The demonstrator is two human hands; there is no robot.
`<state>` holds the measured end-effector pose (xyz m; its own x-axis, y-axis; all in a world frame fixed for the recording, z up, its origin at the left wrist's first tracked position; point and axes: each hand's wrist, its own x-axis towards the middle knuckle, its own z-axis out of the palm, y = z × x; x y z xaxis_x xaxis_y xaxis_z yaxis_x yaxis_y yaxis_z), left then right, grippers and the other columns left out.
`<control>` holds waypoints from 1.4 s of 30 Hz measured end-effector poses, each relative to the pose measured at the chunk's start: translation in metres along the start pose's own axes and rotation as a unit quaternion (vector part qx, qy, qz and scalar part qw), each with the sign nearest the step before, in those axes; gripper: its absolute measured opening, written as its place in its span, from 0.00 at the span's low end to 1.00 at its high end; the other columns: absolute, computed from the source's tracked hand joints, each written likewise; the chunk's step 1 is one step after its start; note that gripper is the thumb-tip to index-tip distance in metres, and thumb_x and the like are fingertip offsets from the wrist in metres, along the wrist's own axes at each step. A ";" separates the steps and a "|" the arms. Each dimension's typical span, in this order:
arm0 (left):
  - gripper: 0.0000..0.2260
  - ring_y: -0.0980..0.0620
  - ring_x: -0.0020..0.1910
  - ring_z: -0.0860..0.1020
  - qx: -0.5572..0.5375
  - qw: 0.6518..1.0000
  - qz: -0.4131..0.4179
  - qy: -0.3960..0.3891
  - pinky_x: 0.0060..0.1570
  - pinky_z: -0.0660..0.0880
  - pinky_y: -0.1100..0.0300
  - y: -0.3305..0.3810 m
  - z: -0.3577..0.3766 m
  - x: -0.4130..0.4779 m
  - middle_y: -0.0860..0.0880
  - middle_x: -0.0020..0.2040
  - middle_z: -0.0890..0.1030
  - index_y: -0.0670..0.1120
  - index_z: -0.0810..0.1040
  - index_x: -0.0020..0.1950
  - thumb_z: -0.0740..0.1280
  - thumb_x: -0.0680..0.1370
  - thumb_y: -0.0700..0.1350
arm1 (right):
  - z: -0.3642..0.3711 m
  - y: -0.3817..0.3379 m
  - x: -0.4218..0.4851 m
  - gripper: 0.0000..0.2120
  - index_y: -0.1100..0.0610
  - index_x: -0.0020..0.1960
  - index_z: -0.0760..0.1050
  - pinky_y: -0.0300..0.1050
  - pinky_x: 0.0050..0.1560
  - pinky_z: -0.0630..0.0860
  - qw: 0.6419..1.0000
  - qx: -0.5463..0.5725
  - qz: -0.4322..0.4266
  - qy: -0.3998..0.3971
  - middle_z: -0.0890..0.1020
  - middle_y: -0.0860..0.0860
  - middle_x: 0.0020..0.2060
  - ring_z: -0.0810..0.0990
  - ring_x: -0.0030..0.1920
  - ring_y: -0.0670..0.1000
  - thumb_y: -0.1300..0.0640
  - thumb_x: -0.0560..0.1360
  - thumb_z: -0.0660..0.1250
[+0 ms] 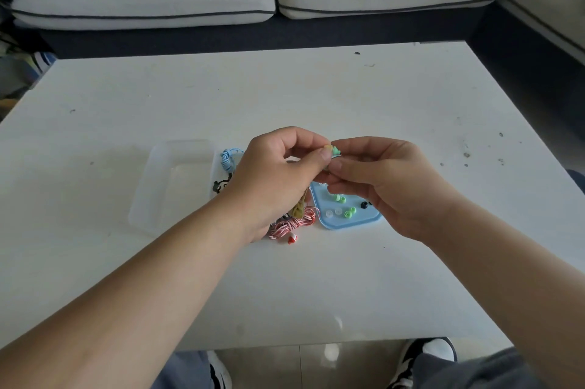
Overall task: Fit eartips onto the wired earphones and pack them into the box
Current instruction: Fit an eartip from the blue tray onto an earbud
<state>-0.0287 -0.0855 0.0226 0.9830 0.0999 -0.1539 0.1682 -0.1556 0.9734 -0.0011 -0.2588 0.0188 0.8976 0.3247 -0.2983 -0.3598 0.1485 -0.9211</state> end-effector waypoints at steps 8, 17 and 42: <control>0.03 0.53 0.39 0.87 0.012 1.000 -0.017 0.009 0.43 0.82 0.53 -0.010 0.013 0.000 0.50 0.39 0.87 0.48 0.85 0.49 0.72 0.80 0.41 | -0.026 0.006 -0.002 0.04 0.61 0.46 0.83 0.43 0.33 0.81 0.964 -0.243 -0.023 0.104 0.86 0.58 0.37 0.83 0.30 0.52 0.60 0.76 0.75; 0.02 0.52 0.37 0.86 0.011 0.999 -0.041 -0.016 0.31 0.75 0.64 -0.011 0.015 -0.003 0.46 0.40 0.87 0.45 0.84 0.50 0.73 0.79 0.39 | -0.052 0.062 0.028 0.08 0.59 0.40 0.81 0.46 0.36 0.75 0.778 -0.626 0.017 0.050 0.81 0.56 0.36 0.76 0.36 0.56 0.64 0.75 0.65; 0.04 0.53 0.38 0.85 -0.028 0.999 -0.008 0.020 0.33 0.76 0.62 0.003 -0.009 0.006 0.48 0.41 0.87 0.48 0.84 0.52 0.71 0.80 0.40 | -0.006 0.010 0.015 0.08 0.65 0.52 0.82 0.42 0.31 0.73 0.998 -0.036 0.026 0.045 0.83 0.58 0.39 0.79 0.34 0.53 0.60 0.78 0.72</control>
<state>-0.0227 -0.0770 0.0265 0.9764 0.1412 -0.1634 0.1781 -0.0992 0.9790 0.0104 -0.2580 0.0040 0.8984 0.2441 -0.3649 -0.3907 0.0653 -0.9182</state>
